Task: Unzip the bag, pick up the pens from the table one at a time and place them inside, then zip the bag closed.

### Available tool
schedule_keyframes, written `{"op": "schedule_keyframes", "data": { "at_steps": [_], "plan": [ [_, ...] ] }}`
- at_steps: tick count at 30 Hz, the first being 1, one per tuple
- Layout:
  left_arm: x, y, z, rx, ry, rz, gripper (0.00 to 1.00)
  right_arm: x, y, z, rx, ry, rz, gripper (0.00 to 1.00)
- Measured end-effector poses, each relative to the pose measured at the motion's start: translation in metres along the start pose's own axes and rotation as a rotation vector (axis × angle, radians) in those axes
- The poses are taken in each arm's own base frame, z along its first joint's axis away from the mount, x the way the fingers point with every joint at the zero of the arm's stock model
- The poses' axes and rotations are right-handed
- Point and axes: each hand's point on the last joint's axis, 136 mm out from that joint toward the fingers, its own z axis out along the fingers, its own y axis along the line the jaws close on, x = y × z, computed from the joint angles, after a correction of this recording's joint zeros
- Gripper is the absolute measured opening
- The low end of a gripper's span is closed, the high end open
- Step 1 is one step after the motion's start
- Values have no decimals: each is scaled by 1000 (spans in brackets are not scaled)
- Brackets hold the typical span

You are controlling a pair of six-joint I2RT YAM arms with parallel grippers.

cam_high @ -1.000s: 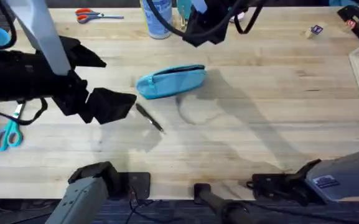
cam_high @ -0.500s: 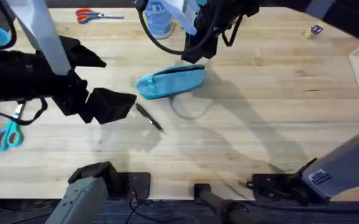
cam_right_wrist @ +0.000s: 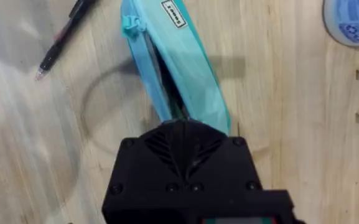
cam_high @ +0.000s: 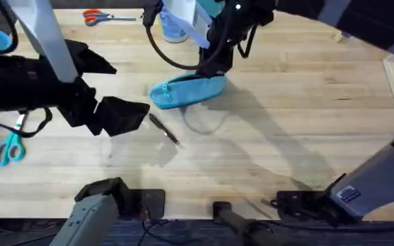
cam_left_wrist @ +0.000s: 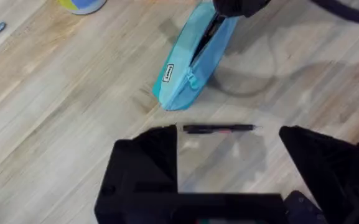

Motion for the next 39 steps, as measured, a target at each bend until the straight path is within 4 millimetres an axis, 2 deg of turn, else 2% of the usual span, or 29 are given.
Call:
{"op": "schedule_keyframes", "data": {
  "at_steps": [9,19,26,38,39],
  "plan": [
    [0,0,0,0,0,0,995,8,0,25,-37,39,11,30],
    [0,0,0,0,0,0,995,0,-9,33,-9,10,2,30],
    [0,0,0,0,0,0,995,13,1,56,-72,70,14,30],
    [0,0,0,0,0,0,995,12,3,61,-79,77,9,31],
    [0,0,0,0,0,0,995,13,3,62,-81,79,10,56]
  ]
}}
